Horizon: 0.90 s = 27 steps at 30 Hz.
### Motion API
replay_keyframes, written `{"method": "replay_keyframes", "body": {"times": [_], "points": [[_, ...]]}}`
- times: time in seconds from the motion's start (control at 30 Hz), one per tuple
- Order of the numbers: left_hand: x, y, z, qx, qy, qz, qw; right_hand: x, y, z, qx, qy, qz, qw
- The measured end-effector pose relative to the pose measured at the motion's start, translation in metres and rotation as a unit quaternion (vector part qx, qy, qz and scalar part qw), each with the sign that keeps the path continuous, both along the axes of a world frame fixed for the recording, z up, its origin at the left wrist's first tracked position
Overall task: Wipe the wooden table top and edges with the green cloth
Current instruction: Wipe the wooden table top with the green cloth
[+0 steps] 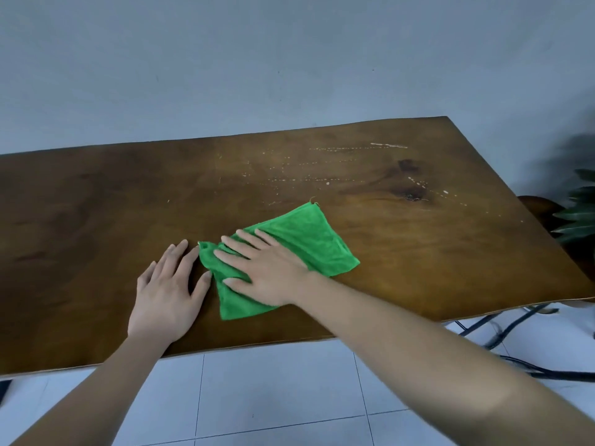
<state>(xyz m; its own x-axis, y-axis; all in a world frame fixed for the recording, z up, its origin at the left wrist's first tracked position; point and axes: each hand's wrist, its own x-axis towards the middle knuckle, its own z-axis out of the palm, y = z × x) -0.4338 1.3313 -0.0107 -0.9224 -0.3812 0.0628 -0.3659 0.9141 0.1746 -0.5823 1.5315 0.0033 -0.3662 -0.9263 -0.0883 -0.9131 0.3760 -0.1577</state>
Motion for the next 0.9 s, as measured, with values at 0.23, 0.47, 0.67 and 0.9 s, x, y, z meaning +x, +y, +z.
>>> {"method": "replay_keyframes", "body": {"times": [0.23, 0.47, 0.67, 0.9], "points": [[-0.001, -0.003, 0.0, 0.003, -0.02, 0.006, 1.0, -0.116, 0.086, 0.014, -0.013, -0.023, -0.063, 0.998], [-0.002, -0.003, -0.001, 0.008, -0.023, 0.012, 1.0, -0.216, 0.164, 0.01, -0.002, -0.004, -0.378, 0.926], [-0.003, -0.005, -0.002, 0.009, -0.028, 0.014, 0.999, -0.222, 0.112, 0.006, 0.015, -0.01, -0.55, 0.835], [-0.003, -0.003, 0.0, 0.008, -0.029, 0.015, 0.999, -0.136, -0.029, 0.01, 0.029, 0.008, -0.386, 0.922]]}}
